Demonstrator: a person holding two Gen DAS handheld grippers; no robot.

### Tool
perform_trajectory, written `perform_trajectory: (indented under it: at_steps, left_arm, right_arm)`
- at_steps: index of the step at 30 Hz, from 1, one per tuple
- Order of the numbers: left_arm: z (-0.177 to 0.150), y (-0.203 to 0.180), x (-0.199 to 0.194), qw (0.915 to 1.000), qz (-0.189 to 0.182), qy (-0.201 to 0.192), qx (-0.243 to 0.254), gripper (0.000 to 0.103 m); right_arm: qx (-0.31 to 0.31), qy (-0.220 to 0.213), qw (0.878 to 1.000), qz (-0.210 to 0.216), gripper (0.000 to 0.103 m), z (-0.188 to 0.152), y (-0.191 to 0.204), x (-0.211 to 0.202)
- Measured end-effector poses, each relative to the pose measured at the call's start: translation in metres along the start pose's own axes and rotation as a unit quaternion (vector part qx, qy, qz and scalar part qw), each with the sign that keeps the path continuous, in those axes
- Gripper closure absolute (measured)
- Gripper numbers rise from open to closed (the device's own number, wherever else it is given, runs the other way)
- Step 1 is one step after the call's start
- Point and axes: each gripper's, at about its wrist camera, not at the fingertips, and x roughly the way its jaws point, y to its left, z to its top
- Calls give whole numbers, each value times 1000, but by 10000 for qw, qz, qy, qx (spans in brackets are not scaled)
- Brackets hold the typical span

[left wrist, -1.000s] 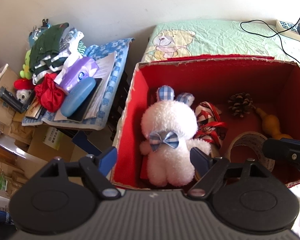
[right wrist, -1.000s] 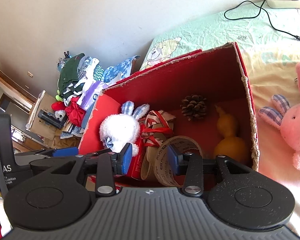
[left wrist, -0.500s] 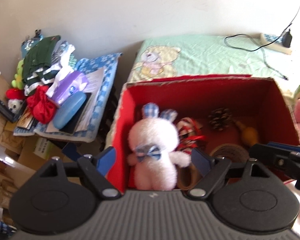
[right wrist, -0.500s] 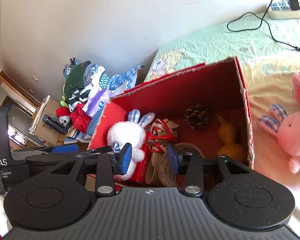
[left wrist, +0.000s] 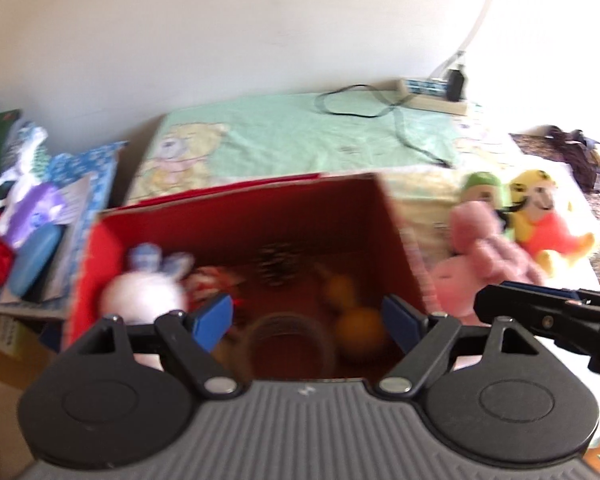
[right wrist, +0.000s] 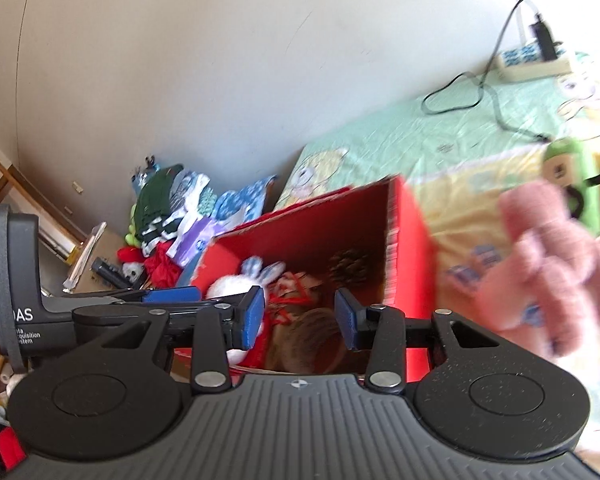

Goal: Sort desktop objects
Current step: 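Close both grippers on the yellow tiger plush with red body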

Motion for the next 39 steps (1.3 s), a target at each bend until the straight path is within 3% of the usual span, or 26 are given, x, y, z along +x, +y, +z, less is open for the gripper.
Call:
perform_trajectory:
  at_steps: [10,19,24,28,36,39]
  left_arm:
    - [20,-122,34,9929,-1080,229,440,19]
    - [40,-211,99,9746,-2076,836,105,16]
    - [56,-240,133,9710,-2170,1002,-62,14]
    - [71,-245,159,9645,-2284,1220,-509,13]
    - [79,-260,194,9590,-2217,1512,-911,14]
    - [78,-262,204,9607,-2076,1582,-947,13]
  right_arm:
    - [596,-394,9965,-439,60,12,-86,-67]
    - [1006,-805,9874,-914,54,35,-177,-123]
    - [1272,-809,9825,-1092,51,54,-228,-135]
    - [1416,-661,9809,-1162,46,68,-263,-129]
    - [1889,-267,9776,-893,45,82,-319,-102]
    - [1977,-157,9771,-773,45,86,-330,-92]
